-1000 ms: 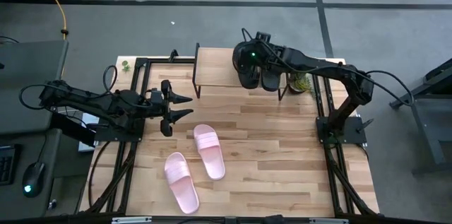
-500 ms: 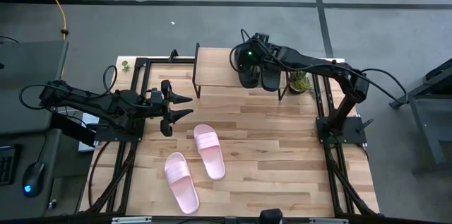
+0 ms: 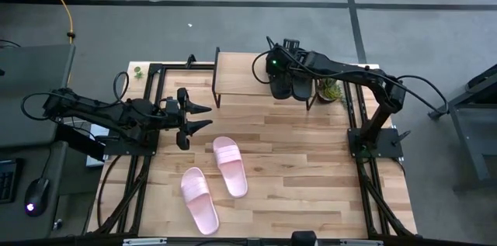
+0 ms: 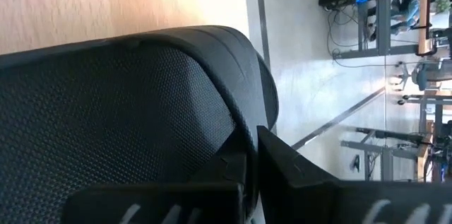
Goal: Pick and place slides into the shelf
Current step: Put the black slipper on the shelf
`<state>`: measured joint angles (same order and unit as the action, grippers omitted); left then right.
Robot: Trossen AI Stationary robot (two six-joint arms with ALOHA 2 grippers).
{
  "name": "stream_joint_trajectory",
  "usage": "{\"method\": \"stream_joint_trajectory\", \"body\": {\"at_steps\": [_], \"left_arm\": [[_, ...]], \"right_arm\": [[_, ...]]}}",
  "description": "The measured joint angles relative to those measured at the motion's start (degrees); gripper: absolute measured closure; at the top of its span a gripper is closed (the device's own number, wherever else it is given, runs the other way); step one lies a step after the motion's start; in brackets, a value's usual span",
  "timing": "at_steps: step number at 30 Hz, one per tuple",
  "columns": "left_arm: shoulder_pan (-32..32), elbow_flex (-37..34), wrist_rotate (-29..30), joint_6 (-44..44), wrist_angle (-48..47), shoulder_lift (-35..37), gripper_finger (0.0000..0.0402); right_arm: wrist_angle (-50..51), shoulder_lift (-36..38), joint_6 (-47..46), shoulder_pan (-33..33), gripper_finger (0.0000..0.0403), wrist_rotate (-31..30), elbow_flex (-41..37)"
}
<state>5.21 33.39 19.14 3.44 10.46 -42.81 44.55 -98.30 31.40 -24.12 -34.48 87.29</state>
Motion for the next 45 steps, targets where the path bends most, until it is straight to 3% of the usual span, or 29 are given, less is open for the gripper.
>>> {"method": "stream_joint_trajectory", "body": {"at_steps": [8, 15, 34, 45], "left_arm": [[0.0, 0.0, 0.0, 0.0, 0.0, 0.0, 0.0227], [0.0, 0.0, 0.0, 0.0, 0.0, 0.0, 0.0227], [0.0, 0.0, 0.0, 0.0, 0.0, 0.0, 0.0227], [0.0, 0.0, 0.0, 0.0, 0.0, 0.0, 0.0227]], "right_arm": [[-0.2, 0.0, -0.1, -0.2, 0.0402, 0.2, 0.0], [-0.2, 0.1, -1.8, -1.0, 0.0398, 3.8, 0.0], [0.7, 0.0, -2.9, -2.2, 0.0297, 5.9, 0.0], [0.8, 0.0, -2.8, -2.1, 0.028, 5.5, 0.0]]}}
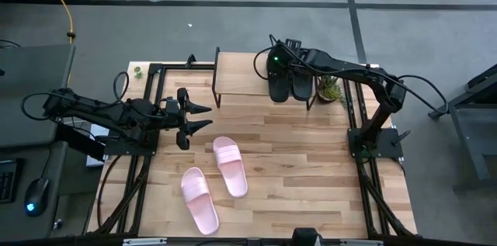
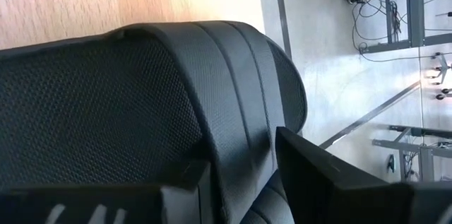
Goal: Pick and place slides into the shelf
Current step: Put the black slipper on the shelf, then put the right pink slipper on the shelf
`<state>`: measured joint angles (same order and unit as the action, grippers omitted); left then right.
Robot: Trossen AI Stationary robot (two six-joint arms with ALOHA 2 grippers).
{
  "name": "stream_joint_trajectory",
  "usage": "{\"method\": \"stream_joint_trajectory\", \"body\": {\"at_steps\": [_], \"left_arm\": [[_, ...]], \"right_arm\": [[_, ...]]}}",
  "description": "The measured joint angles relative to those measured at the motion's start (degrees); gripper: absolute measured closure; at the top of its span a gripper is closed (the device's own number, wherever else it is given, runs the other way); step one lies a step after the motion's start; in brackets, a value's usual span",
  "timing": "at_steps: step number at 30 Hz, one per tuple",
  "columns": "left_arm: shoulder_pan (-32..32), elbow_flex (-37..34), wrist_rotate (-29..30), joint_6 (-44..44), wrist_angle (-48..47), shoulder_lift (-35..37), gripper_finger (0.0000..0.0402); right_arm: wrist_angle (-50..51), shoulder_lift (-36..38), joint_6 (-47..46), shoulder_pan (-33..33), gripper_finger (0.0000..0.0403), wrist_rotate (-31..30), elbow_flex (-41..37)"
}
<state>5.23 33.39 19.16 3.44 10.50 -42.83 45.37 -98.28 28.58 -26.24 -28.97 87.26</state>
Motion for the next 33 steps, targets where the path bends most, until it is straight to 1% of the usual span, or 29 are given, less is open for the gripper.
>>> {"method": "stream_joint_trajectory", "body": {"at_steps": [11, 20, 33], "left_arm": [[0.0, 0.0, 0.0, 0.0, 0.0, 0.0, 0.0227], [0.0, 0.0, 0.0, -0.1, 0.0, 0.0, 0.0227], [0.0, 0.0, 0.0, -0.2, 0.0, 0.0, 0.0227]], "right_arm": [[0.9, 0.6, 0.2, 1.2, 0.028, 0.0, 0.0], [1.1, 2.5, -0.3, 3.2, 0.028, 0.1, 0.0], [6.2, 3.1, -7.2, 9.2, 0.028, 0.2, 0.0]]}}
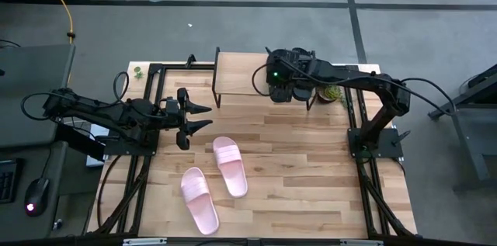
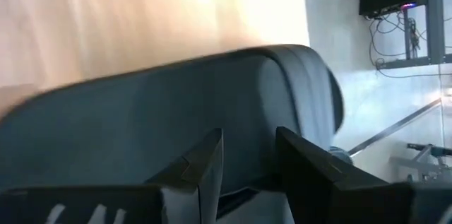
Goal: Pick and place slides into the shelf
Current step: Put the right pink slipper on the shelf
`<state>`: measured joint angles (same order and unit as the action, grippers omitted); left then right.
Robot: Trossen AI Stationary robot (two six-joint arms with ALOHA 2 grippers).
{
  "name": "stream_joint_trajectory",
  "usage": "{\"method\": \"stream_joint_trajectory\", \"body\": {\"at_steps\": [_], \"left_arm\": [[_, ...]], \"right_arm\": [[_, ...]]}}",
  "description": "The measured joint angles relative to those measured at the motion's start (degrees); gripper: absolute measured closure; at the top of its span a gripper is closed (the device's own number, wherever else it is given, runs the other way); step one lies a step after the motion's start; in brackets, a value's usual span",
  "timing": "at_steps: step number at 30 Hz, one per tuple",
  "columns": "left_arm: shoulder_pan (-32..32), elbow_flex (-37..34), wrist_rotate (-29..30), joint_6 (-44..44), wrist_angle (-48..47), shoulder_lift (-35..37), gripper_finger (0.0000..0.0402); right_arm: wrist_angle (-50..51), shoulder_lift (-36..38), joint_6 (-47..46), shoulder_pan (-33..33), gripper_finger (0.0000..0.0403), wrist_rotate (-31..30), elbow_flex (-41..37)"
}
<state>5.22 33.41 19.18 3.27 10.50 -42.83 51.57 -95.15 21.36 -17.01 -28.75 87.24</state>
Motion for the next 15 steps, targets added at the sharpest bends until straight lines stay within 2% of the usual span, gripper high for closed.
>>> {"method": "stream_joint_trajectory", "body": {"at_steps": [9, 15], "left_arm": [[0.0, 0.0, 0.0, 0.0, 0.0, 0.0, 0.0227], [0.0, 0.0, 0.0, 0.2, -0.2, 0.0, 0.0227]], "right_arm": [[0.5, 0.0, -4.0, 5.9, 0.028, 0.5, 0.0], [0.5, 0.0, -9.9, 10.3, 0.028, 1.6, 0.0]]}}
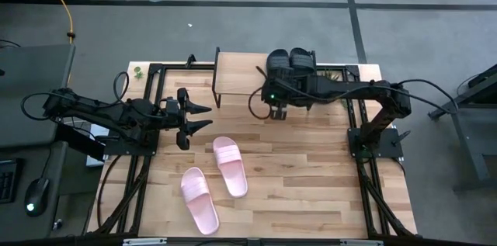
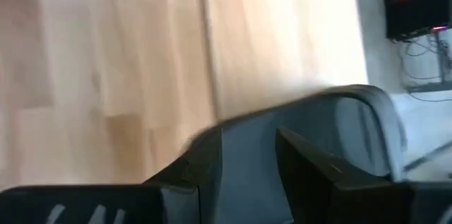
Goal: Pick and place slides into the shelf
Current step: Put the right pink slipper on the shelf
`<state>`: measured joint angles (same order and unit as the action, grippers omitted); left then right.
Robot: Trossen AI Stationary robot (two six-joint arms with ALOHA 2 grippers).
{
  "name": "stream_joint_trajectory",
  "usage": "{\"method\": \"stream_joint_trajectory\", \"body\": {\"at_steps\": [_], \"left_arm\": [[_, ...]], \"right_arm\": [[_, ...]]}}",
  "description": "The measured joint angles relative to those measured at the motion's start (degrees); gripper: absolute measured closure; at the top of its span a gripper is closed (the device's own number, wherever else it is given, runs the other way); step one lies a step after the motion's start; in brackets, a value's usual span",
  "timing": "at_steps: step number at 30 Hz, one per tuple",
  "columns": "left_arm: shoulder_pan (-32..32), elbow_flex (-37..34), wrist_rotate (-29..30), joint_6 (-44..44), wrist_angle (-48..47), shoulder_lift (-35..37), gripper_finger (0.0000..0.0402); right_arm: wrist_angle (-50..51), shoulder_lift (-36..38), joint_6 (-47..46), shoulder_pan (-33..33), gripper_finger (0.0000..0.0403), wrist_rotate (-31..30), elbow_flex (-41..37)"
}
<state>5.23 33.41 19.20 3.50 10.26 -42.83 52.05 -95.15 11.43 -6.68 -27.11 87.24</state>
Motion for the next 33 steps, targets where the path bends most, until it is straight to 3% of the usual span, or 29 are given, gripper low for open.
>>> {"method": "stream_joint_trajectory", "body": {"at_steps": [9, 17, 33], "left_arm": [[0.0, 0.0, -0.2, 1.3, -1.9, 0.5, 0.0227], [0.0, 0.0, -3.9, 4.9, -6.2, 3.5, 0.0227], [0.1, 0.0, -10.6, 16.1, -16.3, 4.2, 0.0227]], "right_arm": [[-1.4, 0.0, -4.9, 4.7, 0.028, 5.0, 0.0], [-4.4, 0.0, -9.8, 7.5, 0.028, 8.2, 0.0], [-7.0, -0.1, -17.0, 14.6, 0.028, 8.5, 0.0]]}}
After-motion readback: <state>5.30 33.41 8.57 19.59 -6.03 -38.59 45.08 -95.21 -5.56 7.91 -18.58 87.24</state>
